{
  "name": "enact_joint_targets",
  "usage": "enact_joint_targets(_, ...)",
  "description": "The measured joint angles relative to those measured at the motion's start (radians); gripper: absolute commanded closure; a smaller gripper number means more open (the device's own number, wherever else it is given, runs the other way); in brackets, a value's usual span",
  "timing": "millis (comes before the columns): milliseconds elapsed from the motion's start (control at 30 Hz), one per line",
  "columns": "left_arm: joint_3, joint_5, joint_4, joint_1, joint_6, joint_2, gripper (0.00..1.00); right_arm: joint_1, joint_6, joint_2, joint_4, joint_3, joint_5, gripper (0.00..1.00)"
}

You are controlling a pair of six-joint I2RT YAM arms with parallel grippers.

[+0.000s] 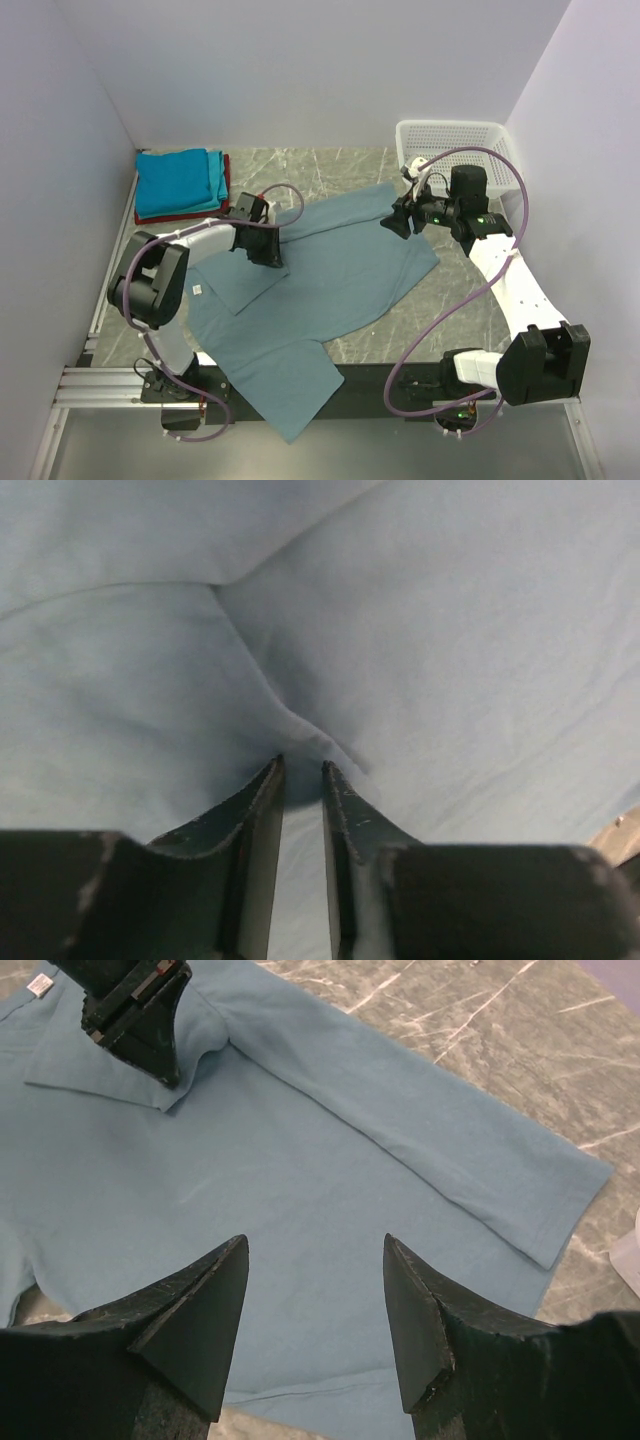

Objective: Fold and stack the t-shirts
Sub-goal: Fold the tshirt

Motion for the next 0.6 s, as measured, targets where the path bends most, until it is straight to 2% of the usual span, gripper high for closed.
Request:
enact_joint_targets(200,0.0,0.016,0.002,-0.024,0.006,-0.006,0.53,0.0,-0.005,0.002,-0.008,0.0,0.0,0.37)
enact_joint_targets(367,0.001,-0.04,-0.021,-0.027,0.023,-0.135,0.43,0.0,-0.013,0.01,-0.018,0.0,0.0,0.37)
enact_joint_targets(467,0.004,-0.119,-0.014,-0.016,0.038,-0.285,0.23,-0.002,-0.023,0.014,-0.023,0.0,0.0,0.36)
enact_joint_targets(500,0.003,-0.144,-0.008,-0.011,0.039,-0.337,0.09,-0.002,-0.028,0.015,-0.025,0.0,0.0,0.36)
enact_joint_targets(533,-0.003,-0.167,0.005,0.0,0.039,-0.394,0.03,-0.002,-0.033,0.016,-0.027,0.0,0.0,0.36)
enact_joint_targets(600,-0.038,-0.186,0.055,0.046,0.019,-0.512,0.01,-0.002,-0.055,0.022,-0.042,0.0,-0.003,0.36)
